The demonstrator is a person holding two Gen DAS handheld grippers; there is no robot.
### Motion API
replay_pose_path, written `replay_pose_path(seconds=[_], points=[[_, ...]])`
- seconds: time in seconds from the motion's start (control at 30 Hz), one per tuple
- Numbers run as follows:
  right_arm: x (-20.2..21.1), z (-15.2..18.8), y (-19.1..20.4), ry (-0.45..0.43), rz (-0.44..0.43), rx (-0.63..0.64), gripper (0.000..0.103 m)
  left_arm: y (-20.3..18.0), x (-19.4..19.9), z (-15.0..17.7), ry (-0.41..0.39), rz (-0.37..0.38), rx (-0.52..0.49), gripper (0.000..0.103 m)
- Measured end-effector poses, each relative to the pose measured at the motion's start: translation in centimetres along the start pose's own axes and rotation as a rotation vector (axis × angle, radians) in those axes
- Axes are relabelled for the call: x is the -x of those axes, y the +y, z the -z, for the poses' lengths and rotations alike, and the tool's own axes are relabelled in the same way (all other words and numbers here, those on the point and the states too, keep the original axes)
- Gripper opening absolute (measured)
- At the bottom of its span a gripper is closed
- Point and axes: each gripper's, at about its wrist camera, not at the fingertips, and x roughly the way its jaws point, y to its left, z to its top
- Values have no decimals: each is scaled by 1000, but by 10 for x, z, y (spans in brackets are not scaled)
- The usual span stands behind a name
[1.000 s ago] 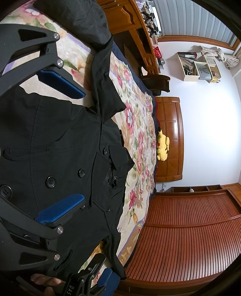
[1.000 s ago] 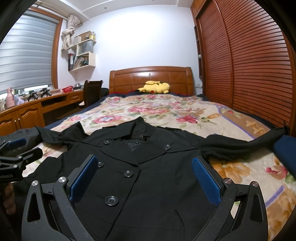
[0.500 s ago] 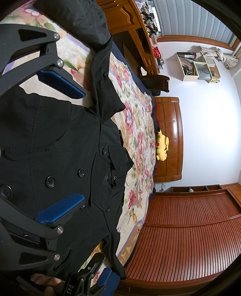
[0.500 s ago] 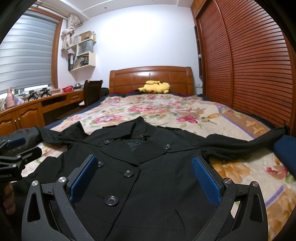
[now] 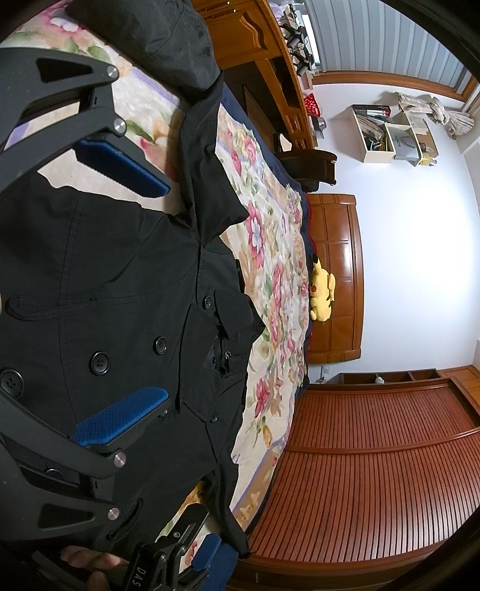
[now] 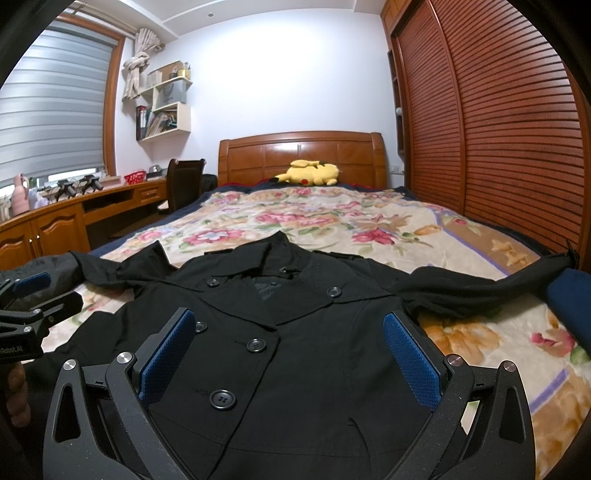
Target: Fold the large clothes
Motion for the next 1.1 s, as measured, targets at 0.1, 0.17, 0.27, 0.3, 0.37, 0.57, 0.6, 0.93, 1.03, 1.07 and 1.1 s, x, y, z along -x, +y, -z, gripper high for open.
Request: replay_pose_path(seconds=[0.1, 0.17, 0.27, 0.3, 0.37, 0.57, 0.6, 0.93, 1.03, 1.07, 1.1], points=[[0, 0, 0, 0, 0, 0, 103, 0, 0, 0, -1, -1, 0, 103], [0, 0, 0, 0, 0, -1, 103, 0, 0, 0, 0, 0, 0, 103], [0, -1, 0, 1, 0, 0, 103, 0, 0, 0, 2, 0, 0, 103], [0, -1, 0, 1, -1, 0, 103, 0, 0, -1, 3, 1, 0, 103], [0, -1, 0, 2, -3, 1, 103, 1, -1, -3, 8, 2, -2, 103], [-3, -4, 7, 18, -35, 15, 103, 11, -5, -6, 33, 10, -3, 103], [-3, -5, 10, 20, -41, 17, 103, 13, -6, -6, 37, 8, -6, 103], [-9, -15, 34, 40, -104, 46, 103, 47, -4, -16, 62, -13, 8, 103], [-11, -19, 40, 43, -118, 53, 103, 59, -4, -16, 71, -11, 17, 103], [-12, -20, 43, 45, -126, 54, 103, 62, -4, -16, 75, -14, 17, 103], [-12, -20, 44, 47, -134, 53, 103, 66, -5, -15, 79, -20, 16, 103]])
